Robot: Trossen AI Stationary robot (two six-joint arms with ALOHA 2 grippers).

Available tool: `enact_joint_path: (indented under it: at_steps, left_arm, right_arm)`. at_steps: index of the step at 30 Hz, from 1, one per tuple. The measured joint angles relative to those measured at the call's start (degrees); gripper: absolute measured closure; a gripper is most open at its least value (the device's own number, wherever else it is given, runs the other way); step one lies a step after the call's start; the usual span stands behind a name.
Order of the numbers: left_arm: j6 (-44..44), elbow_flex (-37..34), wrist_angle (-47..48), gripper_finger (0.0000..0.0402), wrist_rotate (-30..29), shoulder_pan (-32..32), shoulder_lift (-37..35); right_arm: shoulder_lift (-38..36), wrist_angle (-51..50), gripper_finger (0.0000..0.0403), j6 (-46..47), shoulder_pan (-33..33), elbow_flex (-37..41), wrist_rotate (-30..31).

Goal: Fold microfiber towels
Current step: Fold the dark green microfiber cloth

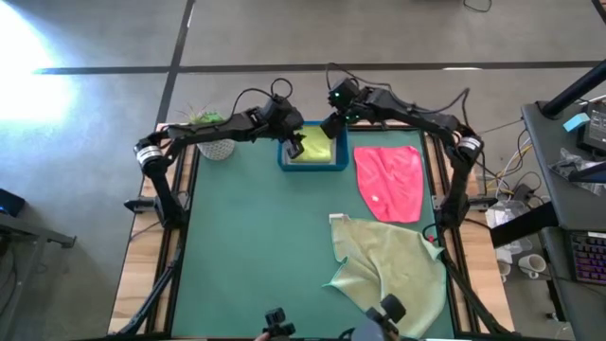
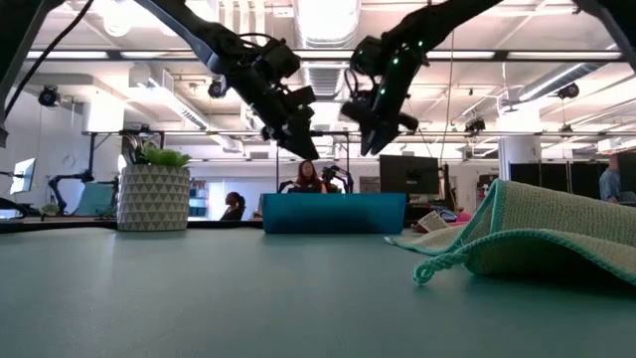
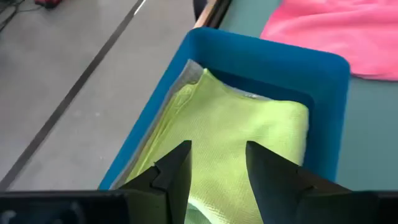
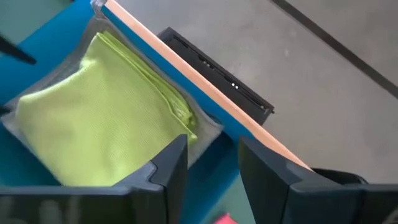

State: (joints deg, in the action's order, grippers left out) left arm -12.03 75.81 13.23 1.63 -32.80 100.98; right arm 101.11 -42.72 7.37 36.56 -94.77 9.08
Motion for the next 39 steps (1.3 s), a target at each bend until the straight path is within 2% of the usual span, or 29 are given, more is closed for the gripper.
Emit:
enact_joint_path:
  at_steps: [11, 20, 26, 30, 39]
  left_arm:
    - [1.27, -1.37, 3.64, 0.0266, 1.27, -0.13, 0.16]
    - [1.35, -1.92, 3.82, 0.0266, 1.21, -0.13, 4.77]
    - [1.37, -2.10, 5.30, 0.0266, -3.06, -0.14, 6.30]
    - [1.18, -2.23, 9.71, 0.0266, -3.26, -0.24, 7.52]
    - [1.19, -2.40, 8.77, 0.0266, -4.01, -0.22, 5.55]
  right_arm:
    - [-3.94, -3.90, 0.0293, -0.99, -0.02, 0.80, -0.05]
    - [-3.83, -4.50, 0.0296, -0.56, -0.16, 1.92, -0.25]
    - [-3.81, -4.91, 0.0296, -0.56, -0.16, 2.20, -0.24]
    - [-3.81, -5.02, 0.0296, -0.56, -0.16, 2.22, -0.24]
    - [-3.79, -5.11, 0.0296, -1.06, -0.16, 2.22, -0.20]
